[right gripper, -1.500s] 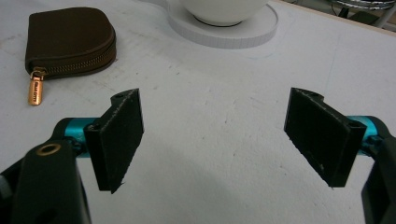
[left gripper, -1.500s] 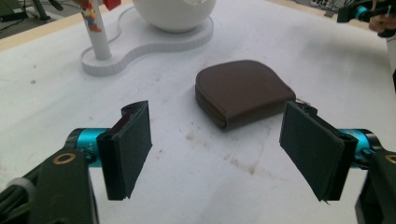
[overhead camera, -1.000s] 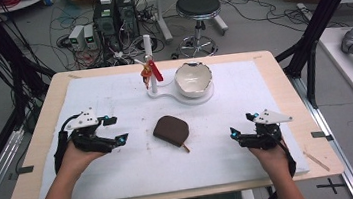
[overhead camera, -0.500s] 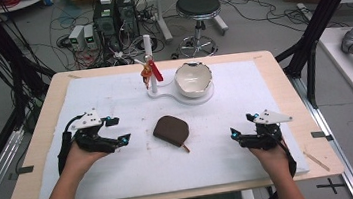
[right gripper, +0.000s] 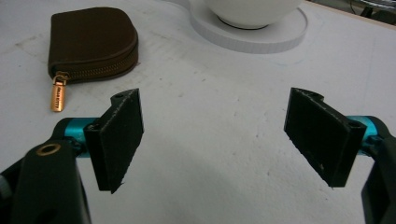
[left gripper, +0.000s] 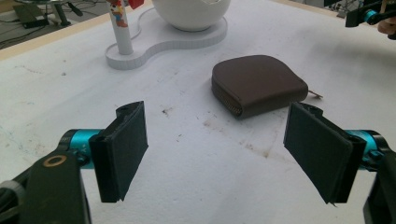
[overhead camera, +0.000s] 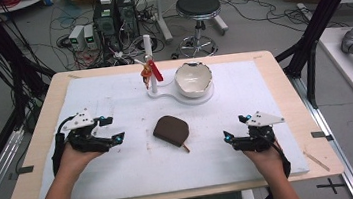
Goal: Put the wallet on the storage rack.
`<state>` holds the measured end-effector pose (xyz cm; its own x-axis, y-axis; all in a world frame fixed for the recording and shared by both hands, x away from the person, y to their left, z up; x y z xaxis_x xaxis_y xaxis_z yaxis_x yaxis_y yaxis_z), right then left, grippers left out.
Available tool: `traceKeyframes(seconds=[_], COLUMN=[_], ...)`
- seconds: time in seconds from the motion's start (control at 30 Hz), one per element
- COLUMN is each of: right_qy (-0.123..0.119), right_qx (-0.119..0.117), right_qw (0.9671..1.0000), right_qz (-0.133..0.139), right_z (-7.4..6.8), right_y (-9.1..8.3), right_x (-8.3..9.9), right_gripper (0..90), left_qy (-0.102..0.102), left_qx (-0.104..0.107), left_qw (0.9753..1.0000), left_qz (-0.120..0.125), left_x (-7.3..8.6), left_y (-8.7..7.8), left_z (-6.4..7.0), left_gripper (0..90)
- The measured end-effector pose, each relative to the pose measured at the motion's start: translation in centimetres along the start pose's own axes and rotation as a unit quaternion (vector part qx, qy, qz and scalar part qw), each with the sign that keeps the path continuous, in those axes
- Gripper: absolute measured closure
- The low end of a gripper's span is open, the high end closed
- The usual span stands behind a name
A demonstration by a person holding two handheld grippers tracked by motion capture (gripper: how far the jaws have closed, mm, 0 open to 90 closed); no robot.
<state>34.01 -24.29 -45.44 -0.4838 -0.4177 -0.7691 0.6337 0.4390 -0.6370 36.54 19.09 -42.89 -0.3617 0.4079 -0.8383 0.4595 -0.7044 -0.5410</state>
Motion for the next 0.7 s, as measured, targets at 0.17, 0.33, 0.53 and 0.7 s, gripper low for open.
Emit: traceKeyframes(seconds=[0.17,0.33,0.53,0.7], right_qy=[-0.011,-0.022,-0.041,-0.058], right_qx=[-0.009,-0.022,-0.04,-0.057], right_qw=[0.9999,0.9995,0.9983,0.9965], right_qz=[0.001,-0.002,-0.011,-0.019], right_z=[-0.8,-1.6,-3.0,-4.5], right_y=[0.3,1.2,2.4,3.3], right_x=[-0.5,-1.1,-1.8,-2.2], right_gripper=[19.9,19.9,20.0,19.9], left_qy=[-0.003,-0.011,-0.019,-0.021], left_qx=[-0.006,-0.014,-0.026,-0.031], left_qw=[1.0,0.9998,0.9995,0.9993], left_qz=[-0.003,-0.002,0.0,0.0], left_x=[0.6,1.4,2.1,2.5], left_y=[-0.4,-1.3,-2.3,-2.8], left_z=[-0.3,-0.9,-1.4,-1.5], left_gripper=[21.6,21.6,21.5,21.6])
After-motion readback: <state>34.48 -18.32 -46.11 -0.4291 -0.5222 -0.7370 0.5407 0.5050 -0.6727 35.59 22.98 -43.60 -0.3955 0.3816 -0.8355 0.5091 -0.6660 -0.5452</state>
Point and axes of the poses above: each handheld gripper's, and its own axes: y roughly forward along the jaws, x roughly out of its underside, z roughly to its right, the point moved 6 cm from there along y, roughly forward along the jaws, and after that the axes turned 8 degrees about -z, right-handed, at the moved point
